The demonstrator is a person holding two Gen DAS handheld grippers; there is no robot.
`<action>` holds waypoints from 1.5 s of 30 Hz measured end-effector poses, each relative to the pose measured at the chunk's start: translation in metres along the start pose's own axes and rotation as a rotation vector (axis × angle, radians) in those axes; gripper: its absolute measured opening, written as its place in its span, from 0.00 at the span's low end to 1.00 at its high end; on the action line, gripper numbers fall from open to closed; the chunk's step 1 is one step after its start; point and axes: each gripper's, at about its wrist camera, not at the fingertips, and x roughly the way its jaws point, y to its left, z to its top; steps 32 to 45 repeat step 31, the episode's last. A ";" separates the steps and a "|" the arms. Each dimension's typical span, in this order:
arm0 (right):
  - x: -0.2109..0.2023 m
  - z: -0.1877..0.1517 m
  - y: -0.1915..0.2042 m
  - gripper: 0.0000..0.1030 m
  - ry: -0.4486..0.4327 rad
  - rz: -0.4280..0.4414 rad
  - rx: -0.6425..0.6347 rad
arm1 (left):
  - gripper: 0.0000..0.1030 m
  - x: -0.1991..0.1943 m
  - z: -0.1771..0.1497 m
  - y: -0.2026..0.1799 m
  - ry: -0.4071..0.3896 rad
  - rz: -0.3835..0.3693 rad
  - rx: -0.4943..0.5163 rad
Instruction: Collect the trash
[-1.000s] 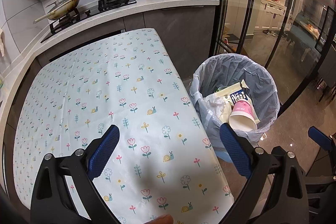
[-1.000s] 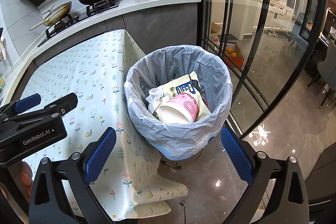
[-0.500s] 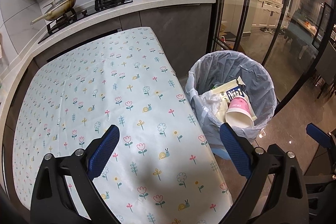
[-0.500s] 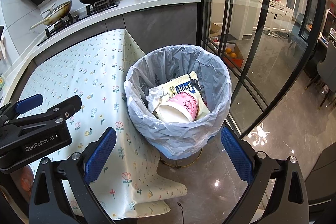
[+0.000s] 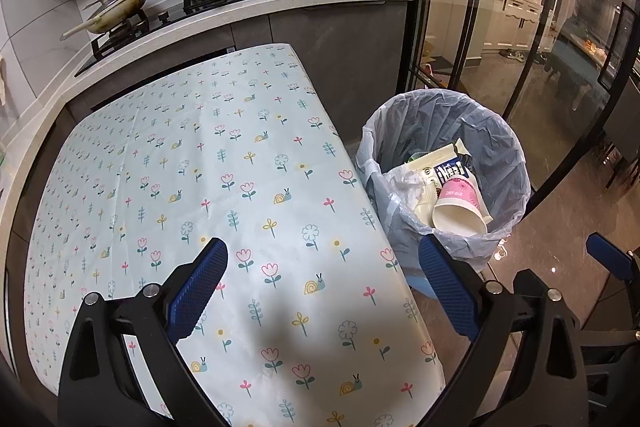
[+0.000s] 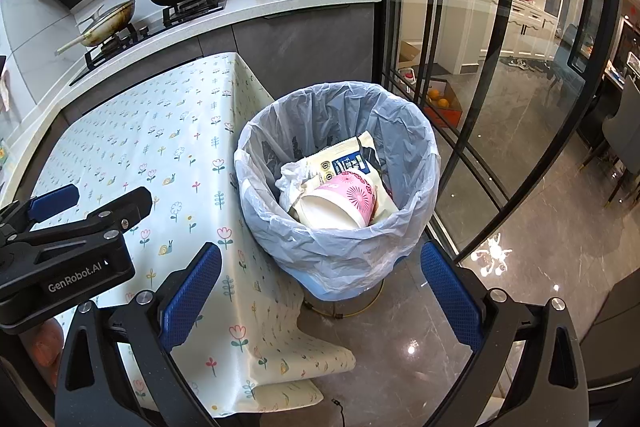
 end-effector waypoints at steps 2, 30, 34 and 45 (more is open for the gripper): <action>0.000 0.000 0.000 0.93 0.000 0.000 0.000 | 0.89 0.000 0.000 0.000 0.000 0.000 0.002; 0.002 -0.004 -0.001 0.93 0.006 -0.005 -0.001 | 0.89 -0.001 -0.003 -0.003 -0.008 -0.013 0.011; 0.003 -0.005 -0.001 0.93 0.007 -0.006 -0.001 | 0.89 -0.001 -0.003 -0.002 -0.008 -0.013 0.010; 0.003 -0.005 -0.001 0.93 0.007 -0.006 -0.001 | 0.89 -0.001 -0.003 -0.002 -0.008 -0.013 0.010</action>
